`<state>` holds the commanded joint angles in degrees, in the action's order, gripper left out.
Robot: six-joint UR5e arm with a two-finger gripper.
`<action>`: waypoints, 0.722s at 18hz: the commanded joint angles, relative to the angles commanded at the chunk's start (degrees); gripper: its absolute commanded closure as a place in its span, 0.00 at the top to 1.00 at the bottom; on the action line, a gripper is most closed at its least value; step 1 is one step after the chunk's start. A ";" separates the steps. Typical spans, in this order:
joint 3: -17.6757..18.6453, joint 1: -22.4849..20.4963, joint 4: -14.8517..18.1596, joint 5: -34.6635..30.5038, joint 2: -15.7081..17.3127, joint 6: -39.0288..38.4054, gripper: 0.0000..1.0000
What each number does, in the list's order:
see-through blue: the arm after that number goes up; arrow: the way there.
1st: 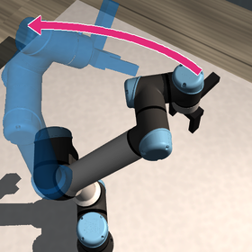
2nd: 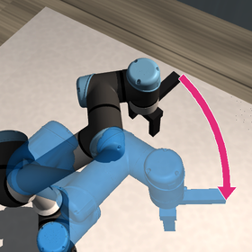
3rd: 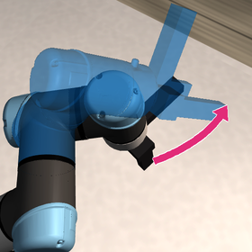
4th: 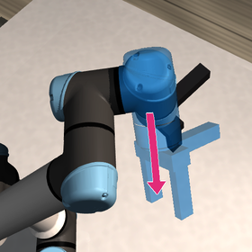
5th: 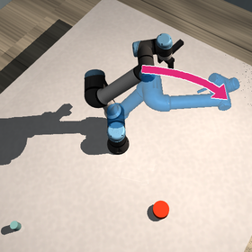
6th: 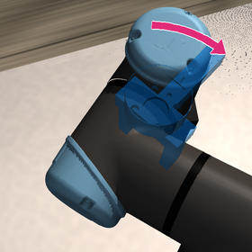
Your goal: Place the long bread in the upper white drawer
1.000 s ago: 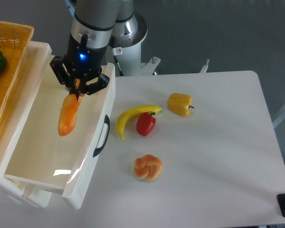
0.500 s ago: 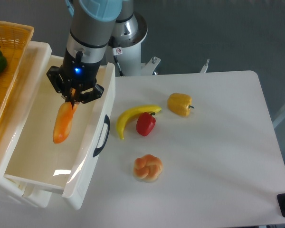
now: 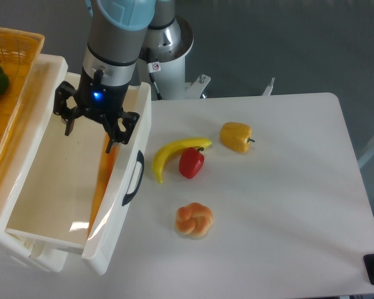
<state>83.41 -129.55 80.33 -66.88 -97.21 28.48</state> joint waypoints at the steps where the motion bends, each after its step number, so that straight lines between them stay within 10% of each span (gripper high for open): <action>1: -0.09 0.00 0.00 -0.09 0.00 0.00 0.95; 13: 0.00 -1.05 -3.60 -10.01 -0.88 3.69 1.00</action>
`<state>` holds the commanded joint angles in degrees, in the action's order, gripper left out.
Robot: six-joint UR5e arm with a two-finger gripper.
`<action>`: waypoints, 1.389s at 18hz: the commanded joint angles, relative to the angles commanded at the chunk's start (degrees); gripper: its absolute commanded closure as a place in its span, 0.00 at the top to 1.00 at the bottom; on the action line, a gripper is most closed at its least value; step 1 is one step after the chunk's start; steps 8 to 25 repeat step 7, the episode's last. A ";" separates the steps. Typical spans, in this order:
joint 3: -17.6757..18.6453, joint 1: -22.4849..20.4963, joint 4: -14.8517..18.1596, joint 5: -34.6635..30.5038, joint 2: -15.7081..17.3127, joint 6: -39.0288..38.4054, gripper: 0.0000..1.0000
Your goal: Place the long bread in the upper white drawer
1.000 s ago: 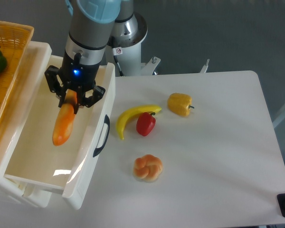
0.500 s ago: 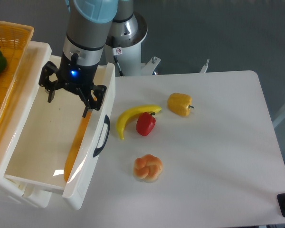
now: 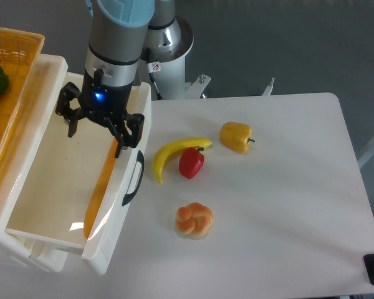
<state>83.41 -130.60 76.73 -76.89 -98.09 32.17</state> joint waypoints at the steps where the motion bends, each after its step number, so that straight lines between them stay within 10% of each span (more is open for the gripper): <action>1: 0.00 -0.44 0.00 -0.27 0.00 0.09 1.00; 25: 0.70 -3.78 0.88 -0.45 0.17 6.68 1.00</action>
